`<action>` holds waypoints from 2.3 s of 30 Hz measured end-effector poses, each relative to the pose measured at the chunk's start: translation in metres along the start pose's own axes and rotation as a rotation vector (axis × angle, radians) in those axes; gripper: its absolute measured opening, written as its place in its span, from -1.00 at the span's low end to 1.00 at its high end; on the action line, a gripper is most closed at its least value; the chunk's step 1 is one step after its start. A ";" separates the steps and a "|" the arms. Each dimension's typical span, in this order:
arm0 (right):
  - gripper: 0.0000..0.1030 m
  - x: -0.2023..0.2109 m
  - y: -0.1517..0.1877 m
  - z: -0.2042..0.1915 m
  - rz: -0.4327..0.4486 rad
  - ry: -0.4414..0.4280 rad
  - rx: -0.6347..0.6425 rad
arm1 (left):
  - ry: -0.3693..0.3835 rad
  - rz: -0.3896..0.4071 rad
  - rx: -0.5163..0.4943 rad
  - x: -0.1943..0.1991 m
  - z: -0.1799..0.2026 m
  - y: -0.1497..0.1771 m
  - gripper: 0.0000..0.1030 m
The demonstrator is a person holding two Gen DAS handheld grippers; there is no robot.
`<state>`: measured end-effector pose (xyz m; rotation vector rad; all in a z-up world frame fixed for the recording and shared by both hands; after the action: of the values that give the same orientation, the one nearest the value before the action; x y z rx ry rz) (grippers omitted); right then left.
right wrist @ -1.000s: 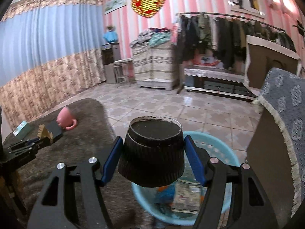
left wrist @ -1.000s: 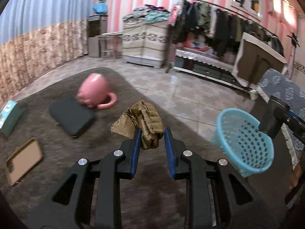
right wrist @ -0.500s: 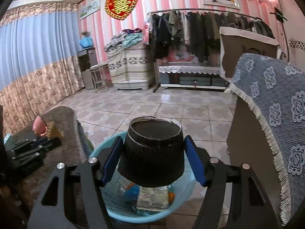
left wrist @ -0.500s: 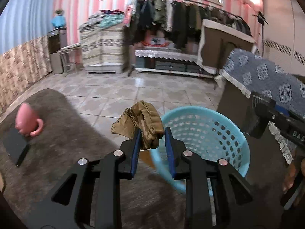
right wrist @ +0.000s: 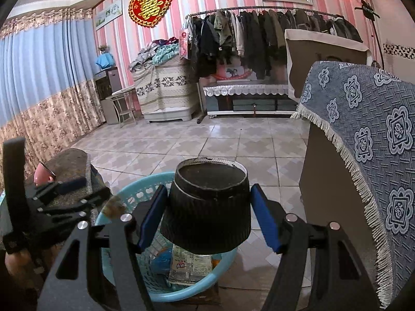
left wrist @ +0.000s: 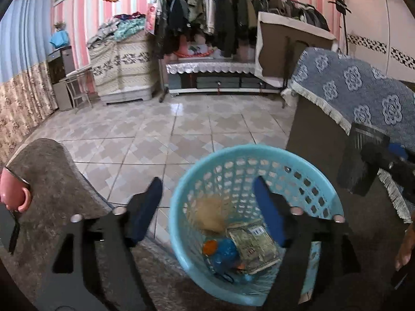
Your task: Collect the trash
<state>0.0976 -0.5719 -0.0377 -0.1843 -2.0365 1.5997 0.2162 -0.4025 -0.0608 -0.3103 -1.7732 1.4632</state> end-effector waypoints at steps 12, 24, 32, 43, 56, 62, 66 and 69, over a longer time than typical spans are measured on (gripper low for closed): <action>0.27 -0.035 0.017 -0.040 -0.033 -0.058 0.016 | -0.137 0.075 0.057 0.051 -0.058 -0.002 0.81; 0.87 -0.051 0.023 -0.067 -0.066 -0.041 0.049 | -0.247 0.093 0.125 0.121 -0.107 0.010 0.89; 0.92 -0.016 0.012 -0.075 -0.040 -0.050 0.027 | -0.372 0.104 0.168 0.179 -0.135 0.011 0.89; 0.92 0.042 0.031 -0.136 -0.067 -0.165 0.107 | -0.523 0.130 0.215 0.249 -0.157 0.046 0.90; 0.92 0.112 0.047 -0.202 -0.028 -0.310 0.157 | -0.597 0.170 0.274 0.322 -0.160 0.085 0.90; 0.92 0.139 0.054 -0.228 -0.004 -0.343 0.215 | -0.608 0.199 0.313 0.347 -0.163 0.096 0.90; 0.92 0.154 0.057 -0.237 0.004 -0.374 0.210 | -0.601 0.213 0.325 0.357 -0.162 0.100 0.90; 0.92 0.163 0.059 -0.241 0.017 -0.382 0.216 | -0.612 0.229 0.320 0.366 -0.160 0.103 0.90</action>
<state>0.0645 -0.2787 -0.0037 0.1984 -2.1141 1.9707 0.0602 -0.0255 0.0001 0.1239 -1.9610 2.1395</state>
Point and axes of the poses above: each gripper's, at about its wrist camera, not at the fingertips, and x roughly against the way its jaws point, z to its right, y to its underside, the point moved 2 cm from there along -x, roughly the way its jaws point, and after that the axes turned 11 degrees about z, right-handed, at the moved point
